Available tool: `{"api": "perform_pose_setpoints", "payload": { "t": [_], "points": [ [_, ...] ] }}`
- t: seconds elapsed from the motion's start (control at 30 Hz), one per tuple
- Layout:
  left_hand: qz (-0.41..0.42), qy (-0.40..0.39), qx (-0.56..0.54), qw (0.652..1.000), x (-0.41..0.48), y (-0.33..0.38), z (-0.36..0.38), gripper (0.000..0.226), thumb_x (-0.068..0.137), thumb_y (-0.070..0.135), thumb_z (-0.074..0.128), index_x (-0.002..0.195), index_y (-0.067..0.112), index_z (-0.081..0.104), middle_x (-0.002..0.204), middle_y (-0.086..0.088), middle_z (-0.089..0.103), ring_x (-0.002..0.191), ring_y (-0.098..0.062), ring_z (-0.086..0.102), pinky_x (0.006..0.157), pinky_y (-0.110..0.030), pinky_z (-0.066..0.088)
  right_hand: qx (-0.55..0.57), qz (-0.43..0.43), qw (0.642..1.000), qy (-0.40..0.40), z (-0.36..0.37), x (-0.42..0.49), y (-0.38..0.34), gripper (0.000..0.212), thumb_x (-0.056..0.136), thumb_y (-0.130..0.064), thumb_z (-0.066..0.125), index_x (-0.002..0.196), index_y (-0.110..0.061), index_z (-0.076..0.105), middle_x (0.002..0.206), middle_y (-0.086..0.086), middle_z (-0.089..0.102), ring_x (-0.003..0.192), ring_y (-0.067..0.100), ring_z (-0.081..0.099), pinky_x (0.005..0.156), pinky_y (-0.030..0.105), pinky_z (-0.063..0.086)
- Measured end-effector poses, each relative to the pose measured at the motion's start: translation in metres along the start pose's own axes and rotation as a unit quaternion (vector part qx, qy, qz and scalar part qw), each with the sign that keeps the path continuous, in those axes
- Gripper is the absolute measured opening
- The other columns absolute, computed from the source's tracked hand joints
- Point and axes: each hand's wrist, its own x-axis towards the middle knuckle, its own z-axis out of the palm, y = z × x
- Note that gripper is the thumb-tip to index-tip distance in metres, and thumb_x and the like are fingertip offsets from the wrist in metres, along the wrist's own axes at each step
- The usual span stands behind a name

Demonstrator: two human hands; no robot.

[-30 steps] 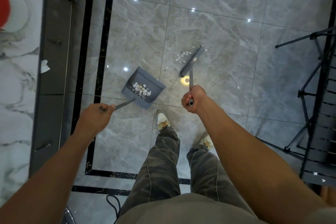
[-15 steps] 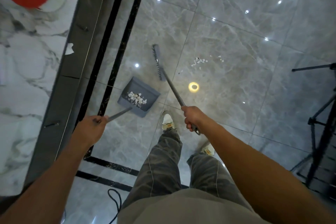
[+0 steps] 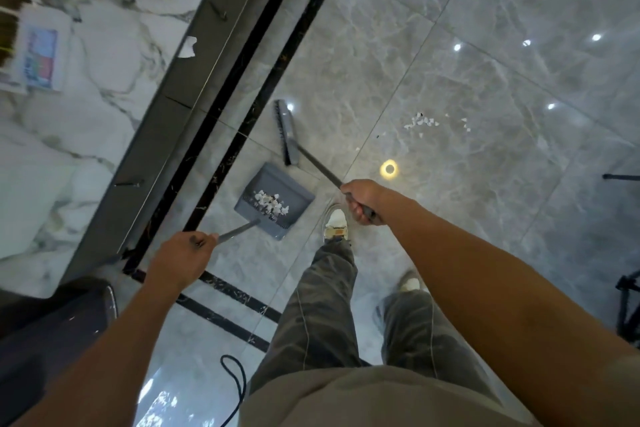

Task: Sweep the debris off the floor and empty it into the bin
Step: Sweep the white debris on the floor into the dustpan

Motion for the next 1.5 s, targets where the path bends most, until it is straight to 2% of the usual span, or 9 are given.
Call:
{"api": "perform_pose_setpoints", "payload": {
  "t": [0.3,0.43,0.6,0.67,0.77,0.9,1.07,1.23,1.5],
  "points": [
    [0.004,-0.008,-0.012,1.000,0.006,0.027,0.001,0.057,0.105,0.044,0.052,0.063,0.005,0.055,0.062,-0.015,0.060,0.061,-0.028,0.060,0.059,-0.036,0.043,0.029,0.014,0.998,0.055,-0.118,-0.016,0.055,0.046,0.104,-0.039,0.046,0.062,-0.020,0.045,0.053,-0.002,0.038,0.040,0.010,0.030,0.037,0.019,0.025],
    [0.003,-0.004,-0.052,0.999,0.016,0.064,-0.003,0.056,0.105,0.041,0.054,0.062,0.005,0.055,0.056,-0.009,0.052,0.056,-0.024,0.052,0.053,-0.034,0.035,0.012,0.020,0.995,0.102,-0.169,-0.024,0.071,0.042,0.104,-0.038,0.049,0.067,-0.017,0.050,0.052,-0.001,0.043,0.042,0.011,0.033,0.042,0.020,0.028],
    [0.025,0.014,-0.058,0.998,0.032,0.115,-0.005,0.051,0.104,0.041,0.055,0.061,0.013,0.057,0.065,-0.015,0.058,0.070,-0.037,0.060,0.064,-0.039,0.043,-0.005,0.044,0.988,0.146,-0.219,-0.020,0.072,0.043,0.104,-0.041,0.047,0.068,-0.018,0.048,0.048,0.000,0.043,0.035,0.011,0.033,0.037,0.015,0.026],
    [0.032,0.016,-0.056,0.998,0.035,0.142,-0.004,0.053,0.104,0.041,0.055,0.058,0.016,0.053,0.064,-0.013,0.055,0.070,-0.037,0.058,0.066,-0.040,0.043,0.001,0.054,0.987,0.152,-0.244,-0.018,0.072,0.044,0.103,-0.041,0.047,0.065,-0.018,0.046,0.046,-0.001,0.042,0.034,0.011,0.033,0.036,0.014,0.026],
    [0.040,0.017,-0.062,0.997,0.042,0.182,-0.002,0.056,0.104,0.041,0.055,0.068,-0.002,0.061,0.064,-0.019,0.058,0.065,-0.036,0.058,0.062,-0.038,0.041,0.009,0.061,0.984,0.164,-0.279,-0.017,0.073,0.043,0.103,-0.041,0.048,0.066,-0.018,0.047,0.045,-0.001,0.042,0.035,0.011,0.033,0.035,0.014,0.027],
    [0.043,0.015,-0.043,0.998,0.055,0.248,-0.001,0.050,0.104,0.042,0.055,0.079,0.002,0.070,0.077,-0.019,0.066,0.076,-0.035,0.061,0.076,-0.041,0.049,0.027,0.067,0.983,0.170,-0.336,-0.021,0.079,0.043,0.103,-0.044,0.048,0.068,-0.019,0.045,0.047,-0.001,0.041,0.037,0.012,0.033,0.035,0.015,0.027],
    [0.075,0.027,-0.018,0.997,0.072,0.326,0.001,0.056,0.104,0.041,0.056,0.056,0.013,0.051,0.059,-0.009,0.053,0.068,-0.035,0.058,0.067,-0.038,0.041,0.038,0.076,0.982,0.170,-0.402,-0.027,0.091,0.042,0.103,-0.044,0.048,0.070,-0.018,0.046,0.052,0.000,0.042,0.039,0.012,0.034,0.038,0.016,0.027],
    [0.094,0.024,-0.008,0.995,0.076,0.407,0.017,0.055,0.103,0.041,0.055,0.061,0.007,0.061,0.067,-0.013,0.062,0.067,-0.029,0.059,0.066,-0.036,0.044,0.095,0.077,0.981,0.154,-0.466,-0.029,0.114,0.045,0.105,-0.039,0.046,0.066,-0.017,0.043,0.046,0.000,0.038,0.031,0.011,0.031,0.036,0.015,0.023],
    [0.139,0.005,-0.005,0.990,0.076,0.533,0.040,0.057,0.102,0.039,0.060,0.055,0.007,0.049,0.058,-0.010,0.056,0.058,-0.025,0.054,0.058,-0.033,0.039,0.198,0.095,0.967,0.133,-0.533,-0.026,0.176,0.050,0.106,-0.040,0.043,0.061,-0.021,0.037,0.042,-0.002,0.033,0.028,0.011,0.027,0.034,0.013,0.021]
  ]
}}
